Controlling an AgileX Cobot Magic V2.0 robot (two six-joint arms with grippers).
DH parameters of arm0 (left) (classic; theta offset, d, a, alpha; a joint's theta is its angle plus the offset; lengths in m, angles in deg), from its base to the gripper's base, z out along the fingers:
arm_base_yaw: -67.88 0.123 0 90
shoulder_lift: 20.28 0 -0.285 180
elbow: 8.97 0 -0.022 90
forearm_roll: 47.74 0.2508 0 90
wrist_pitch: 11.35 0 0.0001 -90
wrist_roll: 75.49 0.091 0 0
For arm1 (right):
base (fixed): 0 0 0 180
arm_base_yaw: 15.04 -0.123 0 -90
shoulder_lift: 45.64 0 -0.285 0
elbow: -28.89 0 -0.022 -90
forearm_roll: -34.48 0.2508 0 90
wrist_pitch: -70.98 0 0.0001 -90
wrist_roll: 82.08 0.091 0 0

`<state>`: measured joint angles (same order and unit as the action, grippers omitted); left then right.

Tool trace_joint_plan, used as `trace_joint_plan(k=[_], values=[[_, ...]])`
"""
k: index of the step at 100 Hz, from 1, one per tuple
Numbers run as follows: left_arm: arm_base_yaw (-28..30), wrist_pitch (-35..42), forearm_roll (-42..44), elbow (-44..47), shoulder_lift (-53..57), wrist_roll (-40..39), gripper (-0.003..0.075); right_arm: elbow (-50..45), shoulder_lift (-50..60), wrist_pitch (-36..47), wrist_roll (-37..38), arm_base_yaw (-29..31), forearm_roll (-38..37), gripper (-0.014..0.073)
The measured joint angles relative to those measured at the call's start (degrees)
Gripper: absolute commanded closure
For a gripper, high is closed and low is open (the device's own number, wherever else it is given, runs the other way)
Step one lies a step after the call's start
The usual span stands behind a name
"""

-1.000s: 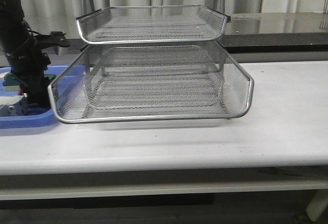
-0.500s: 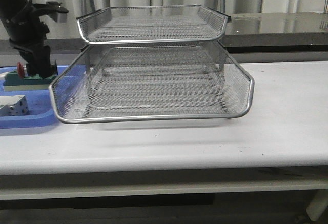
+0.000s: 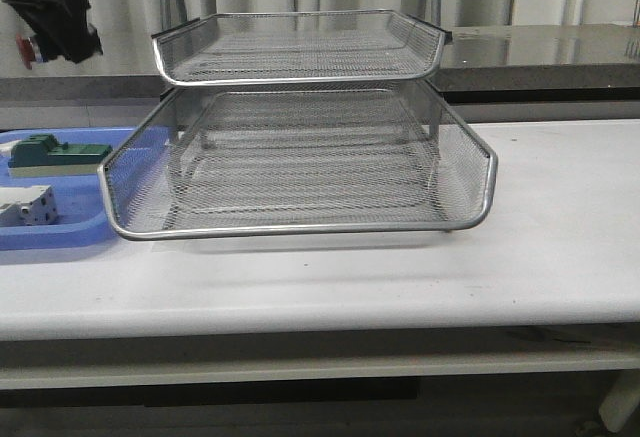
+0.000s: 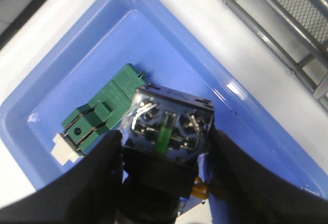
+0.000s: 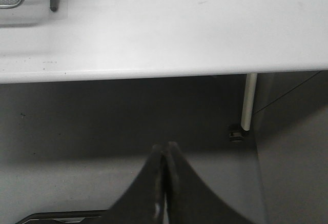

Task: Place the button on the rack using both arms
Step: 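Close the left gripper on the button body and lift it, then carry the red button over the pulled-out middle wire tray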

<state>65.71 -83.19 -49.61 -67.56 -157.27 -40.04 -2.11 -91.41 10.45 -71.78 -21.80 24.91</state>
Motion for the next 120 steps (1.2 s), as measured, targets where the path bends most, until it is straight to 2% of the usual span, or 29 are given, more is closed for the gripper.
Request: trace_joint_plan(k=[20, 44, 75, 120], values=[[-0.5, -0.1, 0.2, 2.2, 7.4, -3.9, 0.0635, 0.0, 0.0, 0.0, 0.0, 0.0, 0.0, 0.0664], [-4.5, -0.4, 0.3, 11.7, 18.6, -4.5, 0.0635, 0.0, 0.0, 0.0, 0.0, 0.0, 0.0, 0.0664], [-14.3, -0.6, -0.4, 23.7, 27.1, -4.6, 0.0635, 0.0, 0.0, 0.0, 0.0, 0.0, 0.0, 0.0664], [-30.8, -0.4, -2.8, 29.6, 25.6, -4.7, 0.0635, 0.0, 0.0, 0.0, 0.0, 0.0, 0.0, 0.0664]])
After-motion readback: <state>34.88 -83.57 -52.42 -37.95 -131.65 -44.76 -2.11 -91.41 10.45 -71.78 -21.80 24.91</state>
